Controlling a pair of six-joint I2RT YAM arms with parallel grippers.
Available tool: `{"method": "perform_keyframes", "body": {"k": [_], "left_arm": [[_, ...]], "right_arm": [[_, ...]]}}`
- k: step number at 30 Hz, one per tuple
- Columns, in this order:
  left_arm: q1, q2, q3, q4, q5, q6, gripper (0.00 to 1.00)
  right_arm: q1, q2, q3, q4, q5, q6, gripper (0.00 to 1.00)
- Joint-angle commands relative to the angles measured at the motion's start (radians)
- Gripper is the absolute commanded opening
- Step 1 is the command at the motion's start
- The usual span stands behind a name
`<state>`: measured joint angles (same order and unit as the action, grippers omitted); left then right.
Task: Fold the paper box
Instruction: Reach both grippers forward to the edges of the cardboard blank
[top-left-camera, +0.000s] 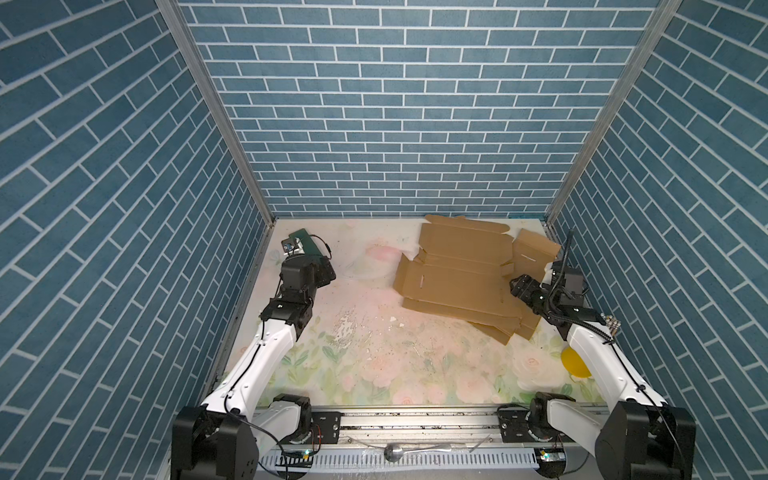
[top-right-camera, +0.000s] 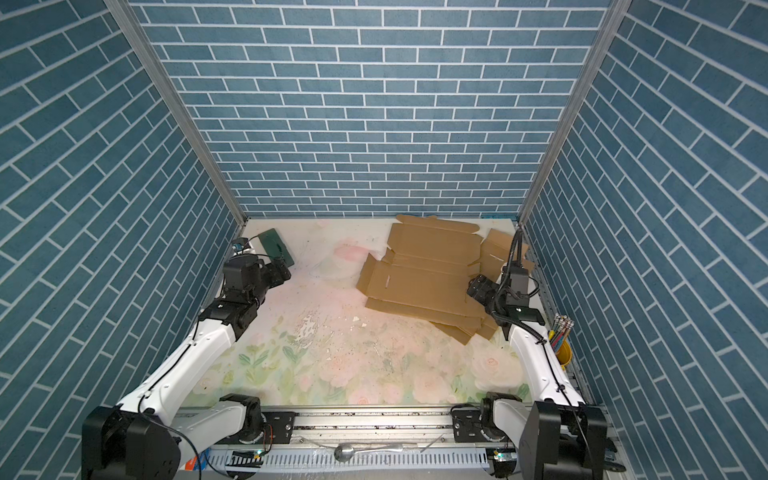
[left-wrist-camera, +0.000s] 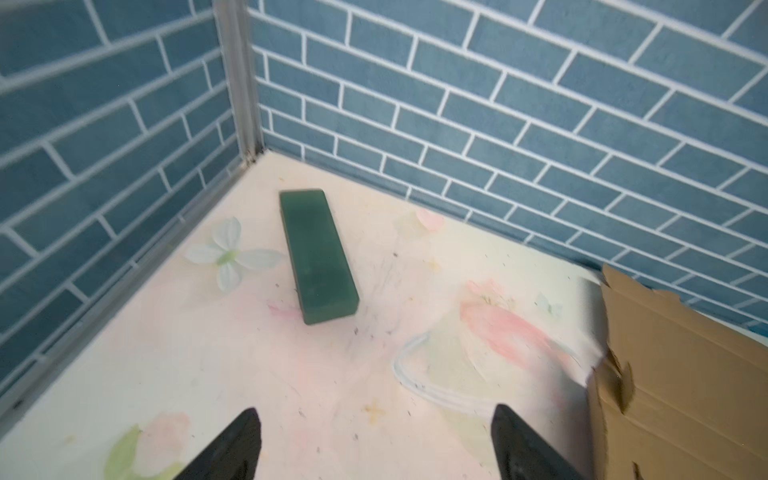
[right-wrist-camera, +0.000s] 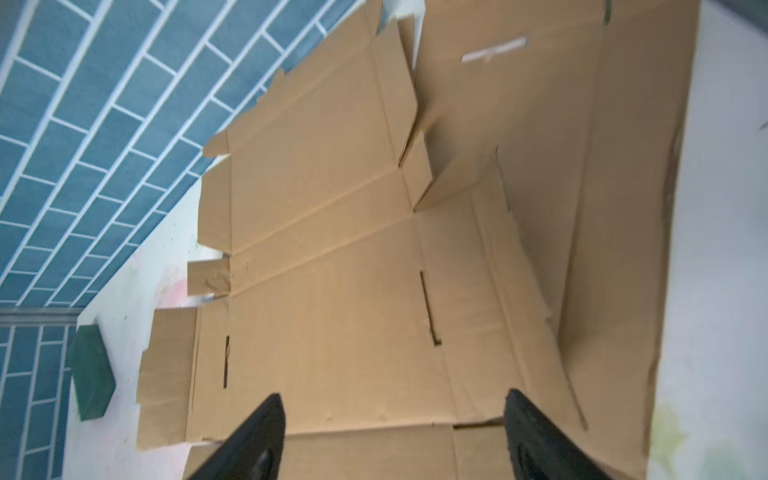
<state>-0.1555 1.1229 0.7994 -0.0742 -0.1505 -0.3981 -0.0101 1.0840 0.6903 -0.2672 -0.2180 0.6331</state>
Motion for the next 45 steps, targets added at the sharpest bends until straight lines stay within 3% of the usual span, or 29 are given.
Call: {"method": "perform_keyframes", "body": {"k": [1, 5, 7, 11, 16, 21, 30, 38, 45], "left_arm": [[-0.043, 0.083, 0.087, -0.157, 0.147, -0.020, 0.84], [-0.181, 0.190, 0.164, -0.193, 0.139, 0.026, 0.87], [-0.209, 0.246, 0.199, -0.185, 0.192, 0.023, 0.89], [-0.216, 0.377, 0.256, -0.127, 0.362, -0.042, 0.90], [-0.223, 0.545, 0.348, -0.075, 0.498, -0.061, 0.91], [-0.244, 0.703, 0.491, -0.155, 0.554, 0.009, 0.85], [-0.249, 0.854, 0.580, -0.154, 0.638, 0.027, 0.76], [-0.260, 0.945, 0.600, -0.091, 0.695, -0.009, 0.54], [-0.266, 0.951, 0.626, -0.061, 0.759, -0.040, 0.18]], "right_arm": [[0.074, 0.003, 0.048, -0.157, -0.060, 0.074, 0.80], [0.201, 0.086, 0.127, -0.205, 0.023, 0.048, 0.79], [0.230, 0.128, 0.158, -0.182, 0.037, 0.051, 0.75], [0.289, 0.243, 0.226, -0.117, 0.044, 0.075, 0.71], [0.326, 0.340, 0.255, -0.049, 0.039, 0.099, 0.69], [0.332, 0.360, 0.267, -0.051, 0.038, 0.093, 0.69], [0.332, 0.335, 0.234, -0.073, 0.071, 0.085, 0.69], [0.332, 0.332, 0.233, -0.069, 0.075, 0.090, 0.69], [0.332, 0.315, 0.222, -0.081, 0.087, 0.085, 0.68]]}}
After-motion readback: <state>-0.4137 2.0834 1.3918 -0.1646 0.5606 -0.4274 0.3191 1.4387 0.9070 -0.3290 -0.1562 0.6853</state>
